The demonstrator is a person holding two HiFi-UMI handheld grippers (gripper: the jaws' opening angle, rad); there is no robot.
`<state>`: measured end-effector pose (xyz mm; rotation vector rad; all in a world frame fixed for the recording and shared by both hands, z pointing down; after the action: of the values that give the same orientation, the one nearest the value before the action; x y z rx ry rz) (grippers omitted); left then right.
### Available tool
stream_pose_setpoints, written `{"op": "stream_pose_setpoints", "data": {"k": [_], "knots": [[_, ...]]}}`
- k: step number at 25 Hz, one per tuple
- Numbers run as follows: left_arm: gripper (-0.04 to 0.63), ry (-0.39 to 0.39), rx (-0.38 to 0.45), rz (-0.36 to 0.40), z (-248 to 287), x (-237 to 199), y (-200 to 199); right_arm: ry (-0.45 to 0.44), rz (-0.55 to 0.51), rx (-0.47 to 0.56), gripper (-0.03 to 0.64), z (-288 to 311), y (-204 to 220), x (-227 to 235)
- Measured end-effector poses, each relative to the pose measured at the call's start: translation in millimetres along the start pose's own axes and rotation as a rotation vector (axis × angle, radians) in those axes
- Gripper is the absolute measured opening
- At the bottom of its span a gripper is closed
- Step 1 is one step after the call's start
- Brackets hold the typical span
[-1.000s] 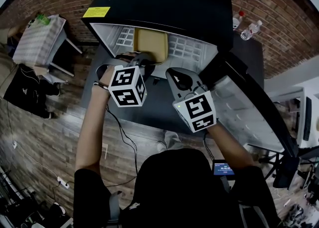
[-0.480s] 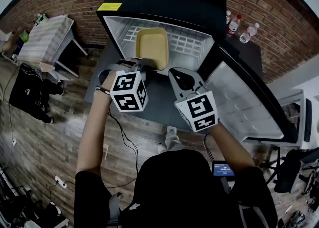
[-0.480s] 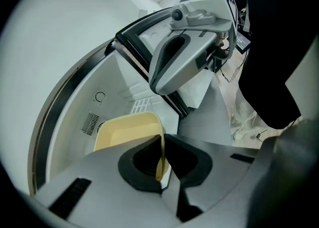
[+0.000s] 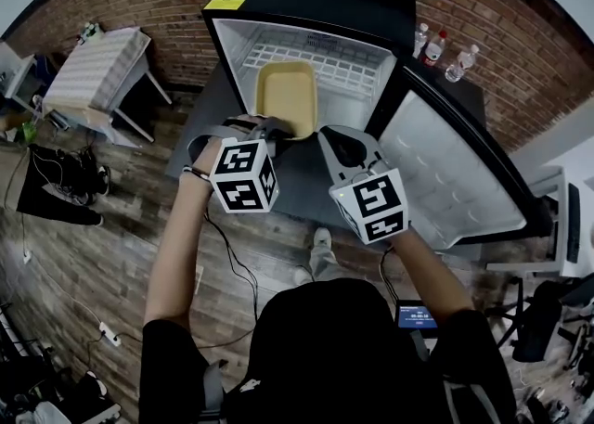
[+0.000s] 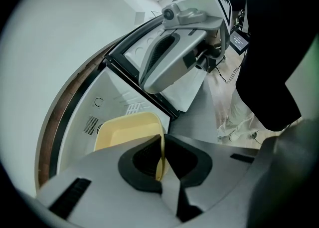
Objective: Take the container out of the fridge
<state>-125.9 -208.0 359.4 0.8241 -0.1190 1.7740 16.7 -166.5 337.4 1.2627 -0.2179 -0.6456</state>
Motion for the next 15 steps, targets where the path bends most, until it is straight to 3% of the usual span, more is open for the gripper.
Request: {"op": "stream_pose_setpoints", "data": {"k": [15], "knots": [[0.032,-0.002,0.0,0.009,-26,41,-14,0.018,-0.027,0.028,0.041,-36,-4,-31]]}}
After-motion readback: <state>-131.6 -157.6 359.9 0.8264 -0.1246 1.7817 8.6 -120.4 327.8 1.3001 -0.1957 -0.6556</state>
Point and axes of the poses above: the fingertips, and each gripper's own axes: z forward along the fingers, x to its right, y out of its underside, the point moved 10 cm from there along -z, backward along the fingers, and after that the axes turned 5 degrees about -x, right-handed, at the moved point
